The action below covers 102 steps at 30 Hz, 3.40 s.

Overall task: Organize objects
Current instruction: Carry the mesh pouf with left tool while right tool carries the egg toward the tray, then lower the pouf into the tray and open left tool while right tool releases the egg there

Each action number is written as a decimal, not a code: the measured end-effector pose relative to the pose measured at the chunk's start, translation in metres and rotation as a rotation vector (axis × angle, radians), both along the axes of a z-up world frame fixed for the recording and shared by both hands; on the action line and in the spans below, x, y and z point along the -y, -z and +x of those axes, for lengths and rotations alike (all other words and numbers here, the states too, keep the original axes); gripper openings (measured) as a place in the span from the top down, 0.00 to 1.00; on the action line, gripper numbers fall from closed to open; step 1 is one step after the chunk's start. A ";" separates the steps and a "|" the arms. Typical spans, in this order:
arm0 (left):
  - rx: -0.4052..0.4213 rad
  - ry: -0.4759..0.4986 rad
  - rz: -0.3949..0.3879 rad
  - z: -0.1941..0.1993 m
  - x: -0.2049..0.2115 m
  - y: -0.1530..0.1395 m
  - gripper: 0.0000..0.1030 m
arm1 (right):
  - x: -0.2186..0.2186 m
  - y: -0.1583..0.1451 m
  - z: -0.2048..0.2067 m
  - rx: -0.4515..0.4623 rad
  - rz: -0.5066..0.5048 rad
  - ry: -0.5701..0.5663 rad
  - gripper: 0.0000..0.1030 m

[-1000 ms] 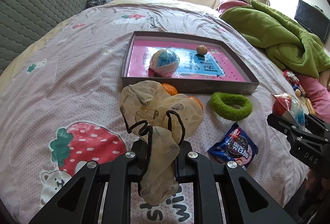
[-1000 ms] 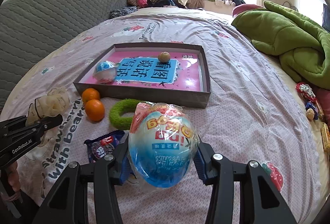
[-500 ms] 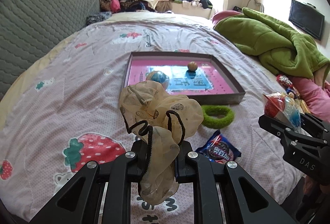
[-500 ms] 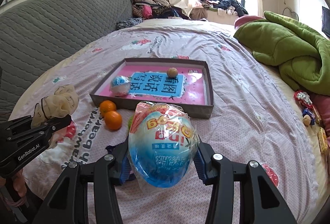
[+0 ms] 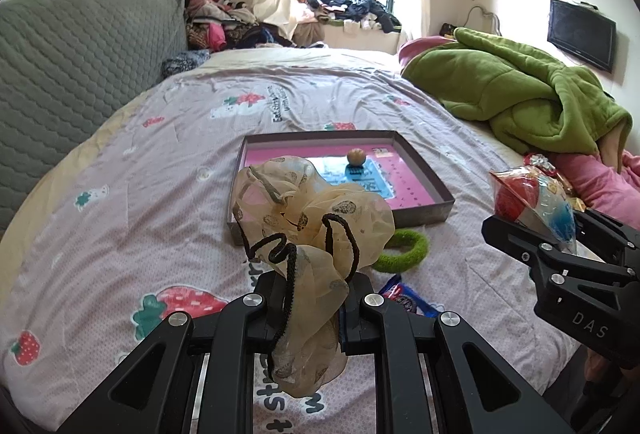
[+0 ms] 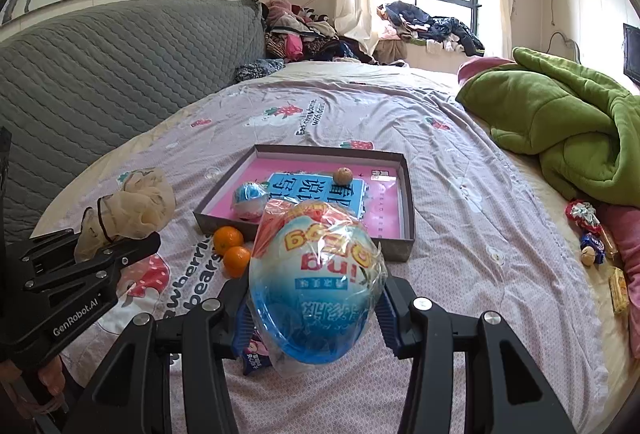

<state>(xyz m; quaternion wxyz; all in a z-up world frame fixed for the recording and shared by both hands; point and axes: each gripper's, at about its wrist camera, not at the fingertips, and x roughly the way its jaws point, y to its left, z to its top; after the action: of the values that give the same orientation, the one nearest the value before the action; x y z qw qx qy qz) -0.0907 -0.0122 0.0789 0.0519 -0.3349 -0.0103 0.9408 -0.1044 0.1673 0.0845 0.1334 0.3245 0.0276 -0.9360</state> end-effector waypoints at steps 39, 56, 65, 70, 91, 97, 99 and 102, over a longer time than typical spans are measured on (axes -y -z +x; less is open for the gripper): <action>-0.096 0.033 -0.087 -0.027 -0.031 -0.015 0.84 | 0.006 -0.008 -0.039 -0.034 -0.023 -0.018 0.51; -0.027 0.023 -0.062 -0.093 -0.029 -0.001 0.84 | -0.007 -0.008 -0.083 -0.033 -0.008 0.005 0.51; -0.008 0.017 -0.077 -0.130 -0.038 0.009 0.84 | -0.015 0.003 -0.112 -0.017 0.006 0.025 0.51; 0.019 0.023 -0.081 -0.147 -0.044 0.020 0.84 | -0.016 0.016 -0.128 0.014 0.013 0.025 0.51; 0.102 0.038 -0.120 -0.197 -0.056 0.063 0.83 | -0.012 0.066 -0.182 0.102 0.051 0.022 0.51; 0.135 0.045 -0.124 -0.207 -0.060 0.077 0.83 | -0.012 0.080 -0.193 0.127 0.071 0.029 0.51; 0.149 0.048 -0.127 -0.211 -0.061 0.083 0.83 | -0.012 0.084 -0.196 0.135 0.078 0.029 0.51; 0.175 0.050 -0.134 -0.218 -0.063 0.093 0.83 | -0.010 0.089 -0.200 0.142 0.096 0.032 0.51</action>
<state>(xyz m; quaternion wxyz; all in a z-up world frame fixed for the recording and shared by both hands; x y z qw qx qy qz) -0.3083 0.0508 -0.0139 0.0518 -0.4185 0.0566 0.9050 -0.3048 0.1771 -0.0044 0.1043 0.3966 0.0576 -0.9102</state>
